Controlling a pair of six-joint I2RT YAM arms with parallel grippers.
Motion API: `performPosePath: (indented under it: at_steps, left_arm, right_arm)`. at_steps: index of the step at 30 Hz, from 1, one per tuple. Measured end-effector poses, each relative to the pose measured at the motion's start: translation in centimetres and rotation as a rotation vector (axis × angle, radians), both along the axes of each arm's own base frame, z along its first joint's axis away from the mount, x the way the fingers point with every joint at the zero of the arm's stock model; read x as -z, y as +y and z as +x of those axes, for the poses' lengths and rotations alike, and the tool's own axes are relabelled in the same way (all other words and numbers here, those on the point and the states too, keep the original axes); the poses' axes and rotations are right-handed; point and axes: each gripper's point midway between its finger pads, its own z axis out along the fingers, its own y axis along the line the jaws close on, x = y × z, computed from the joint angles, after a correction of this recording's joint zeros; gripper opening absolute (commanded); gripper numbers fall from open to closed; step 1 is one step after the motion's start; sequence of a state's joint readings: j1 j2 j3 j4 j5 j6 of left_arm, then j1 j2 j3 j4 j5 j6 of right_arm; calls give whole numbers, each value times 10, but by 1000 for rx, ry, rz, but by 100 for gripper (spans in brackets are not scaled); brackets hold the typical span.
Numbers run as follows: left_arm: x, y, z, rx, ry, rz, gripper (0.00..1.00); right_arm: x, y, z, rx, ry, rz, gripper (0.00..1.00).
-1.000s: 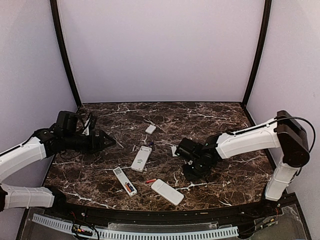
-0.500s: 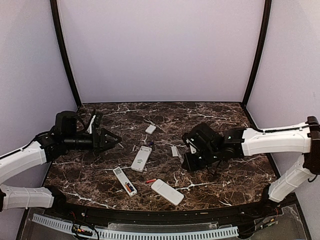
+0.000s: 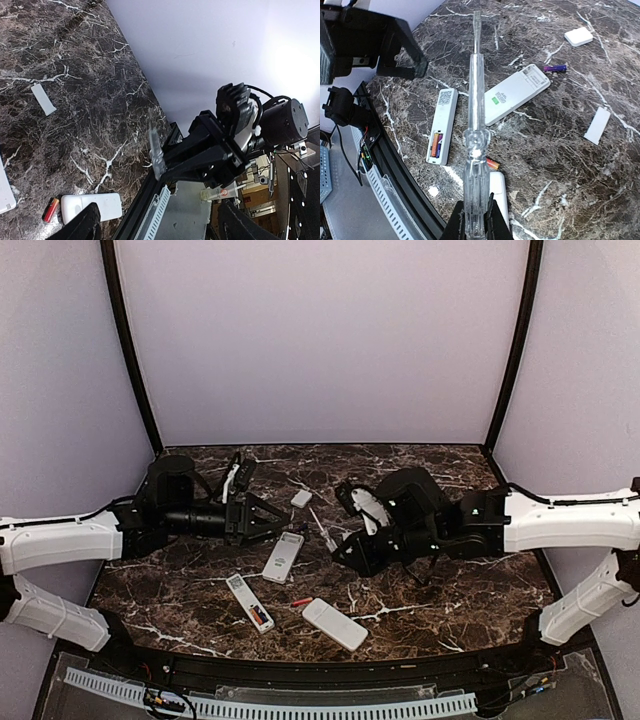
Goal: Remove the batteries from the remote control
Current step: Pass from the right arm to the left
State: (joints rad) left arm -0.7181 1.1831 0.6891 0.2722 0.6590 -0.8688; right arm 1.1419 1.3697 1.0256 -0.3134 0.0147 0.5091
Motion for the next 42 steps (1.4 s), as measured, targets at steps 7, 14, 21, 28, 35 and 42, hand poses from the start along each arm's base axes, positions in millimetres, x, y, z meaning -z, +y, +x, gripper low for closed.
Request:
performPosePath:
  at_steps: [7,14,21,28,35,42]
  left_arm:
    - [3,-11,5,11,27,-14,82]
    - [18,-18,12,5,92,4,60]
    - [25,-25,15,17,120,7,30]
    - [24,-27,13,26,129,0,17]
    - [25,-28,13,23,140,-3,0]
    - [26,-28,14,11,136,-1,0]
  right_arm:
    - [17,20,-19,-90,21,-24,0]
    - [10,31,-23,-126,3,-14,0]
    - [9,33,-23,-135,-6,-17,0]
    - [16,33,-24,-136,4,-37,0]
    - [20,34,-24,-132,8,-48,1]
    - [17,33,-19,-90,8,-36,73]
